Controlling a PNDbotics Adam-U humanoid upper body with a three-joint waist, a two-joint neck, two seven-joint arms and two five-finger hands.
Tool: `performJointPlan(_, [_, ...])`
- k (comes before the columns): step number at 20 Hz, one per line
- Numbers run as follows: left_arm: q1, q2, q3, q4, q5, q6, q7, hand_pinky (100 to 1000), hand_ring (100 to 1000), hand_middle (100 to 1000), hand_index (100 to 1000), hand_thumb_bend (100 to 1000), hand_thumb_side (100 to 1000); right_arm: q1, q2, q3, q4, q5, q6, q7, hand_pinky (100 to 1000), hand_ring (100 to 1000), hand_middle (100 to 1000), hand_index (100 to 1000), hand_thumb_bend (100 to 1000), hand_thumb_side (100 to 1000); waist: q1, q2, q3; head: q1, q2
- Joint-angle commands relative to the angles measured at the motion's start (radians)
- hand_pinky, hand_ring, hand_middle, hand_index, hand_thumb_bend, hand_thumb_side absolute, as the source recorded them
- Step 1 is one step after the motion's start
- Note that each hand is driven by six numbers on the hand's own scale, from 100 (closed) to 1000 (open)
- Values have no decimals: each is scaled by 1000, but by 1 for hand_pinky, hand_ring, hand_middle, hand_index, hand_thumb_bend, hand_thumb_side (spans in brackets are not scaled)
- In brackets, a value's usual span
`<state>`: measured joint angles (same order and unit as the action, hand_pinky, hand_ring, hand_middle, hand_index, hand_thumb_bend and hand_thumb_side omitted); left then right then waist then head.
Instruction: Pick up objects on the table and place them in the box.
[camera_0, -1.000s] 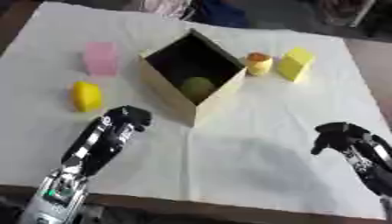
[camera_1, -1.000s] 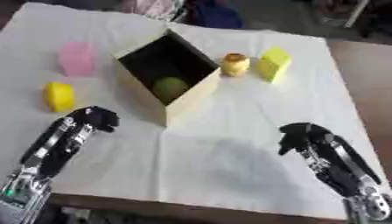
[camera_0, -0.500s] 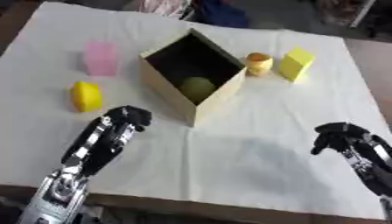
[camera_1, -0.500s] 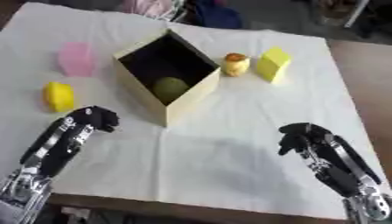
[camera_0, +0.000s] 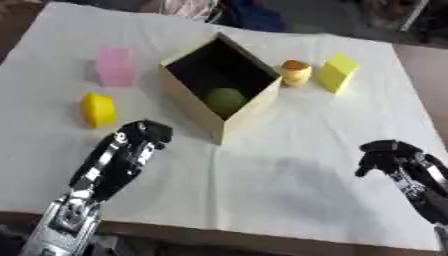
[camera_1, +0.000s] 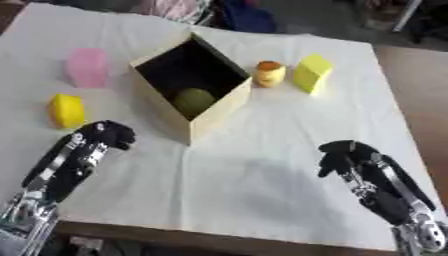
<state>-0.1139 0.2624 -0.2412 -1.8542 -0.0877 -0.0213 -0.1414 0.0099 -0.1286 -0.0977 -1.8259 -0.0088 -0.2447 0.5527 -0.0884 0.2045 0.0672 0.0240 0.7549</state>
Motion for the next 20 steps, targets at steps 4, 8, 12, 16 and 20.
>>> performJointPlan(4, [-19, 63, 57, -99, 10, -16, 26, 715, 722, 657, 735, 100, 555, -2, -17, -10, -24, -12, -1, -10, 541, 506, 516, 723, 100, 602, 2, -3, 1, -6, -7])
performJointPlan(8, [-40, 196, 121, -143, 4, -73, 48, 722, 734, 674, 753, 100, 489, -4, -20, -13, -25, -13, -2, -12, 541, 506, 516, 723, 100, 593, 10, -6, -3, -7, -18])
performJointPlan(12, [-52, 367, 190, -146, -58, -166, 59, 745, 751, 704, 793, 100, 419, -6, -23, -14, -25, -12, -2, -13, 541, 506, 516, 723, 100, 585, 19, -10, -12, -6, -28])
performJointPlan(16, [-38, 518, 230, -146, -182, -178, 22, 776, 771, 740, 834, 100, 274, -7, -26, -14, -26, -12, -2, -12, 542, 506, 516, 723, 100, 582, 26, -12, -22, -8, -33])
performJointPlan(20, [-35, 651, 230, -146, -356, -104, -71, 795, 774, 759, 869, 100, 251, -7, -29, -13, -25, -12, -2, -10, 542, 507, 516, 723, 100, 578, 32, -14, -31, -8, -37])
